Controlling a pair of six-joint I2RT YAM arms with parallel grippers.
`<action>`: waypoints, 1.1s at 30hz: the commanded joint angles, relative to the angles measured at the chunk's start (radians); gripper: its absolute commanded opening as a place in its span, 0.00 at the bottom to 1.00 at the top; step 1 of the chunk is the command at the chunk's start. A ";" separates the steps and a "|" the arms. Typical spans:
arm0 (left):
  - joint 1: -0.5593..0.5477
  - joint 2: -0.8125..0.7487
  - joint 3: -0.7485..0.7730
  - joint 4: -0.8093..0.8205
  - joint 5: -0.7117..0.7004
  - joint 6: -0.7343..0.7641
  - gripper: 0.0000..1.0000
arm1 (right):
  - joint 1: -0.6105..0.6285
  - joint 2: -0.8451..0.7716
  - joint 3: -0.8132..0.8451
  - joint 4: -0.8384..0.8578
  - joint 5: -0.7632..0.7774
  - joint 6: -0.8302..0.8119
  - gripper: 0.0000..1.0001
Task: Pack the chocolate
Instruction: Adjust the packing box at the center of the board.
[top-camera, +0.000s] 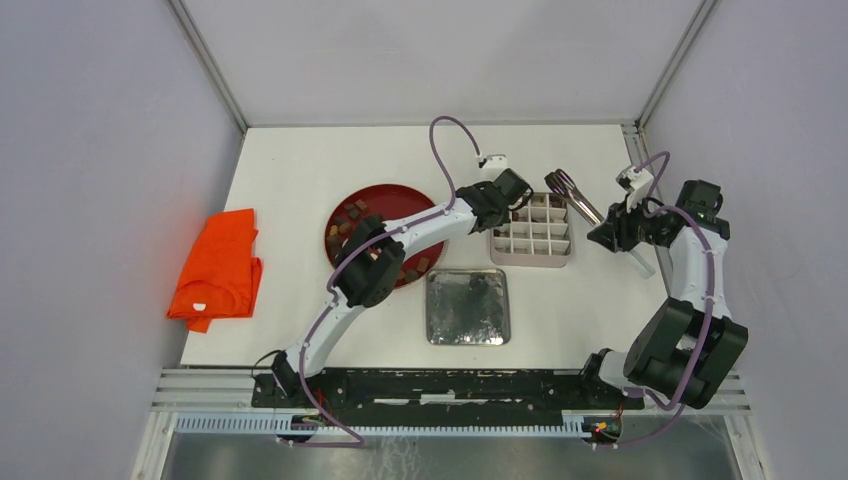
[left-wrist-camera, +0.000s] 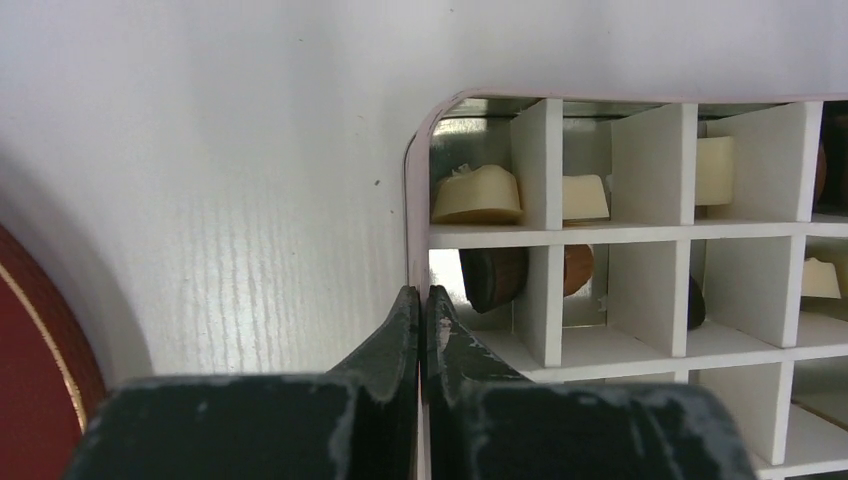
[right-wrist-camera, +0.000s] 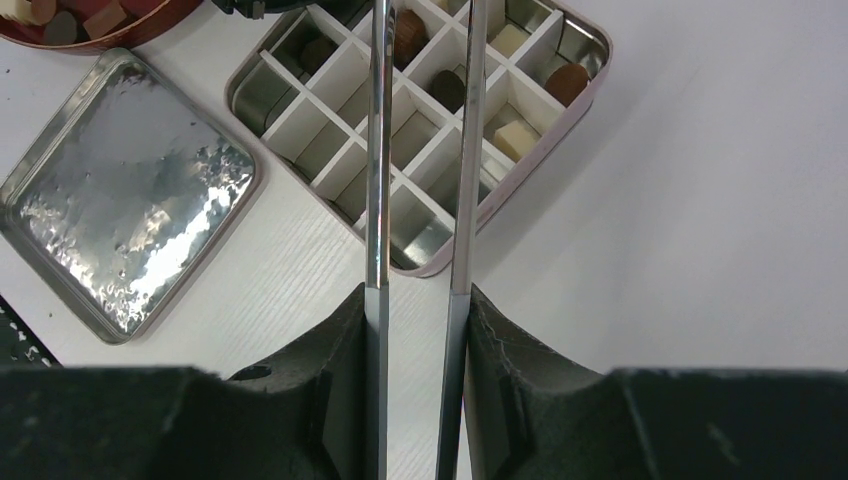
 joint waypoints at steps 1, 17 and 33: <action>-0.007 -0.084 -0.016 0.119 -0.153 0.030 0.02 | -0.011 -0.003 0.053 -0.017 -0.069 -0.025 0.00; -0.075 -0.344 -0.360 0.595 -0.378 0.223 0.02 | -0.101 -0.004 0.186 -0.083 -0.139 -0.027 0.00; -0.166 -0.392 -0.542 0.980 -0.577 0.476 0.02 | -0.109 -0.011 0.222 -0.144 -0.165 -0.071 0.00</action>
